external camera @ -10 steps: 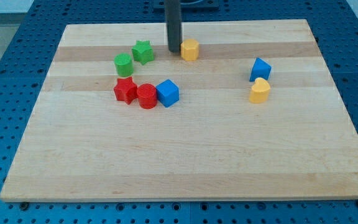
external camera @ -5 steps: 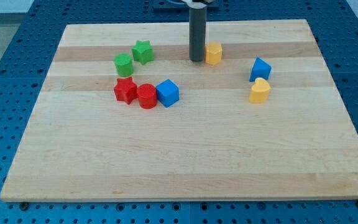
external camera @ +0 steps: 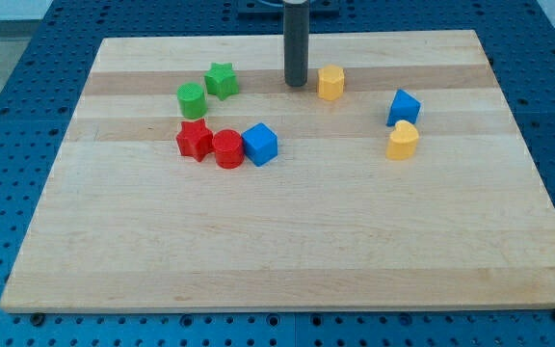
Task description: Move the yellow hexagon above to the blue triangle
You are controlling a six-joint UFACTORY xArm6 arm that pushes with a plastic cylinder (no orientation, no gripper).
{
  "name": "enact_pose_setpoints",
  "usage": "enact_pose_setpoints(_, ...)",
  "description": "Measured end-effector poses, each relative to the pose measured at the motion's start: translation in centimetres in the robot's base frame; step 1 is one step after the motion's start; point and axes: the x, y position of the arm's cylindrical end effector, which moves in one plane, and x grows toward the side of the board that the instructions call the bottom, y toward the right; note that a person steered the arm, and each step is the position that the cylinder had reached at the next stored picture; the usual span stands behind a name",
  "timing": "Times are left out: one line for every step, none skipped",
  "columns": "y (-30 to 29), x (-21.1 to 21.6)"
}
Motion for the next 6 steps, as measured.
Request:
enact_pose_setpoints(0.0, 0.0)
enact_pose_setpoints(2.4, 0.0)
enact_pose_setpoints(4.6, 0.0)
enact_pose_setpoints(6.7, 0.0)
enact_pose_setpoints(8.2, 0.0)
enact_pose_setpoints(9.1, 0.0)
